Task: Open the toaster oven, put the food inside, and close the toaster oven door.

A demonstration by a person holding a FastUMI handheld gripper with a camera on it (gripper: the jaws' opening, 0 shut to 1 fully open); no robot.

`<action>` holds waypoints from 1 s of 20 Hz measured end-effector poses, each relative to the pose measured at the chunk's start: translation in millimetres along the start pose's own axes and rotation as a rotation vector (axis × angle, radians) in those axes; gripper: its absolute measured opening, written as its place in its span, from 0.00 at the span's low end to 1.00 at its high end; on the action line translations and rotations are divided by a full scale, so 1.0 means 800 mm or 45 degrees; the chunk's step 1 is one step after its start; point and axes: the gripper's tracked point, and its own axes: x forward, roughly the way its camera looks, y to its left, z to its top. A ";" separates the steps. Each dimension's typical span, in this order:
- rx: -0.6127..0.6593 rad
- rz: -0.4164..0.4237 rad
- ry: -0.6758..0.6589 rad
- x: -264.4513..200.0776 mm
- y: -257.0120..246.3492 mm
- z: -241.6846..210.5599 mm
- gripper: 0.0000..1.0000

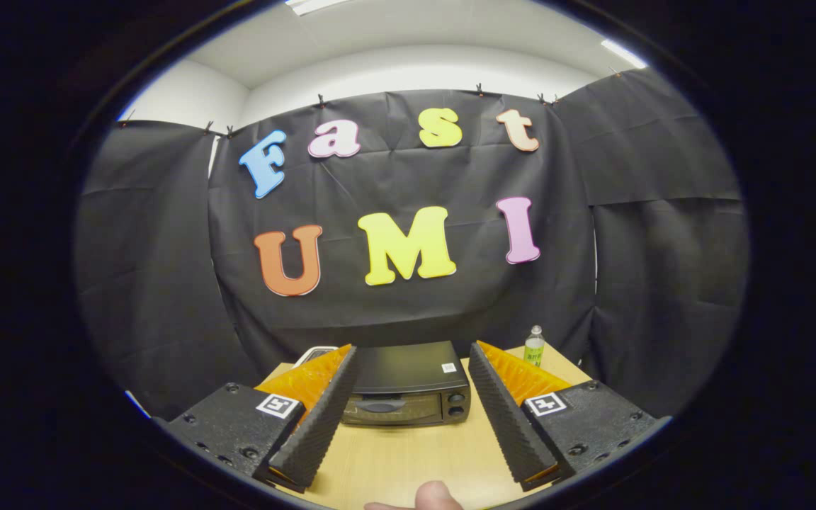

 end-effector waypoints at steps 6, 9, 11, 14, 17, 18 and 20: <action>0.013 0.007 0.006 0.004 0.011 -0.002 1.00; 0.007 0.018 0.010 0.004 0.016 -0.002 1.00; 0.000 0.023 0.009 0.004 0.019 -0.002 1.00; -0.004 0.025 0.012 0.008 0.019 -0.003 1.00; -0.005 0.026 0.024 0.014 0.019 -0.008 1.00; -0.006 0.029 0.034 0.018 0.021 -0.013 1.00; -0.012 0.036 0.054 0.030 0.026 -0.022 1.00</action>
